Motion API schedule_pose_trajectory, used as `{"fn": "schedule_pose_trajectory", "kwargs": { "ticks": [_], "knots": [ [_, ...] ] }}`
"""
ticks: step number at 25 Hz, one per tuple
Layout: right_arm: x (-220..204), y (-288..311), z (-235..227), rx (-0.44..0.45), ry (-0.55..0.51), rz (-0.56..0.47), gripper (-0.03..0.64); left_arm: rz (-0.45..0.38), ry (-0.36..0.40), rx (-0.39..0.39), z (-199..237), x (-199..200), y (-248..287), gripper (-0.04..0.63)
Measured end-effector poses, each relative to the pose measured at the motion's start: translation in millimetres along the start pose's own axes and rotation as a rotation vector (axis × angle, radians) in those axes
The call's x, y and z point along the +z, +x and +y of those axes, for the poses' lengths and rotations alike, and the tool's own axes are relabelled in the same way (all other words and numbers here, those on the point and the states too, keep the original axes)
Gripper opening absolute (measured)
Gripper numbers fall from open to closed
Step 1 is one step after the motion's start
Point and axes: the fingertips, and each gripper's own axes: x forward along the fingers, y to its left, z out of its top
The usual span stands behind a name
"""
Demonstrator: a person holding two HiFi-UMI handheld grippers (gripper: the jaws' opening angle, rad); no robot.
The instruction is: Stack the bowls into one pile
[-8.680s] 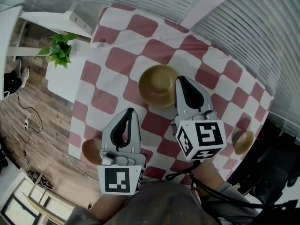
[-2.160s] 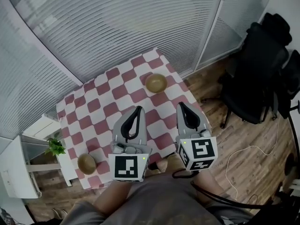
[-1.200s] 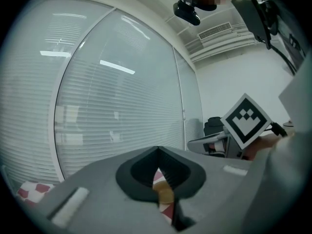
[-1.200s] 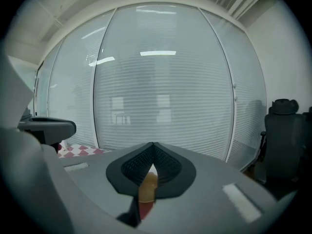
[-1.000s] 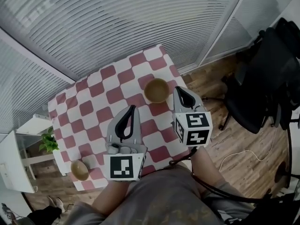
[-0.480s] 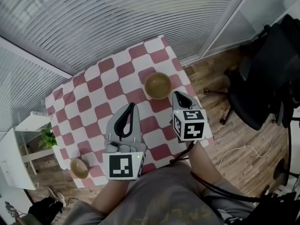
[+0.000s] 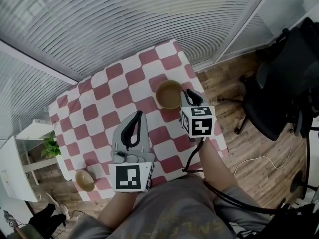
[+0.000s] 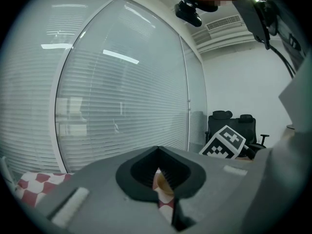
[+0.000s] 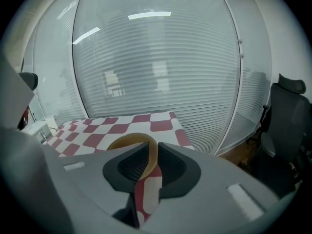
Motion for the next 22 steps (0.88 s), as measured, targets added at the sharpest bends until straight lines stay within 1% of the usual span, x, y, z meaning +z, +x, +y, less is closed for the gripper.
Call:
{"fn": "schedule_pose_trajectory", "kwargs": {
  "ticks": [12,22],
  "knots": [
    [-10,29,-3,0.008,0.012,0.050,0.092,0.037,-0.009,0.020,13,-11,13,0.000],
    [-18,52,-4,0.020,0.006,0.090,0.080,0.078,-0.024,0.037,22,-24,27,0.000]
  ]
}}
